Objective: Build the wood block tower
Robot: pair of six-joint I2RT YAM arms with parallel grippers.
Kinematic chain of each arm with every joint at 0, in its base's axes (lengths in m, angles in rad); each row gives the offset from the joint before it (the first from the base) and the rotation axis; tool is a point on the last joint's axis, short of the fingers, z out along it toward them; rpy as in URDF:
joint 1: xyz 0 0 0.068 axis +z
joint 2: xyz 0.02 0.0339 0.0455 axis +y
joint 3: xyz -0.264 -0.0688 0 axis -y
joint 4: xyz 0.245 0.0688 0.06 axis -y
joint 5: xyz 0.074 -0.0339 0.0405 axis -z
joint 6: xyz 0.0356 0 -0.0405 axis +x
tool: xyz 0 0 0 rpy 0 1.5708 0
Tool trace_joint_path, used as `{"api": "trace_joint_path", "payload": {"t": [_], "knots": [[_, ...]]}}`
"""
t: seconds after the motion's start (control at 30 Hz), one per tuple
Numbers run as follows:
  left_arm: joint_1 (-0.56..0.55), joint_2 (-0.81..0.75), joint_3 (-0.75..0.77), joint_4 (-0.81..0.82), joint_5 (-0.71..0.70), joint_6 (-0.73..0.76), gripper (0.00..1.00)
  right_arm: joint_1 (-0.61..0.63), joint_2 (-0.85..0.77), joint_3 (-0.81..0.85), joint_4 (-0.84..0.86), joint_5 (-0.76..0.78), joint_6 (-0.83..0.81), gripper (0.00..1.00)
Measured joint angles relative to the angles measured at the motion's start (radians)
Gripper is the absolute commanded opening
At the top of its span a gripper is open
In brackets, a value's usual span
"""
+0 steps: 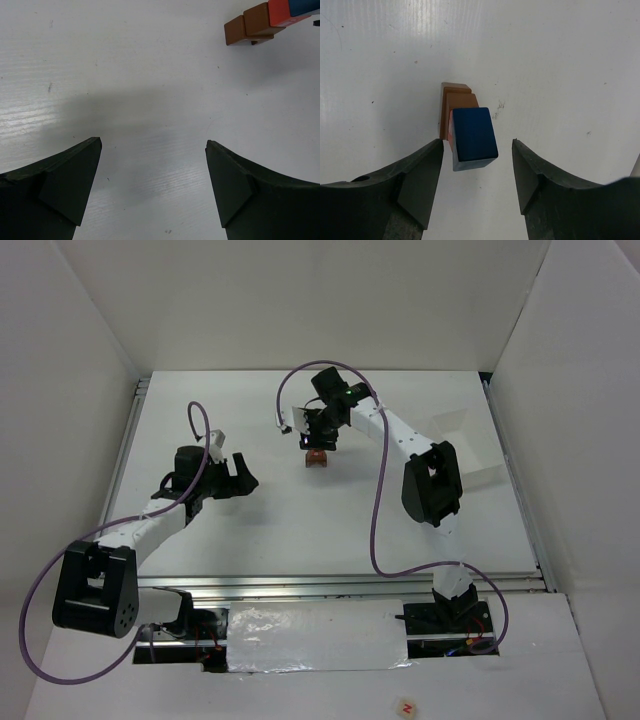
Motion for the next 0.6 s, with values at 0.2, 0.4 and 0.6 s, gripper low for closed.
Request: {"api": "trace_joint_path", "payload": {"t": [0.2, 0.4, 0.6], "knots": [[0.0, -0.002, 0.0, 0.0, 0.0, 0.0, 0.99, 0.004, -0.003, 0.0, -0.012, -0.004, -0.006, 1.0], [-0.009, -0.042, 0.0, 0.0, 0.001, 0.0, 0.99, 0.018, -0.093, -0.1, -0.016, -0.005, -0.014, 1.0], [-0.012, -0.104, 0.0, -0.018, -0.008, -0.002, 0.99, 0.034, -0.263, -0.222, 0.031, -0.033, 0.066, 1.0]]}}
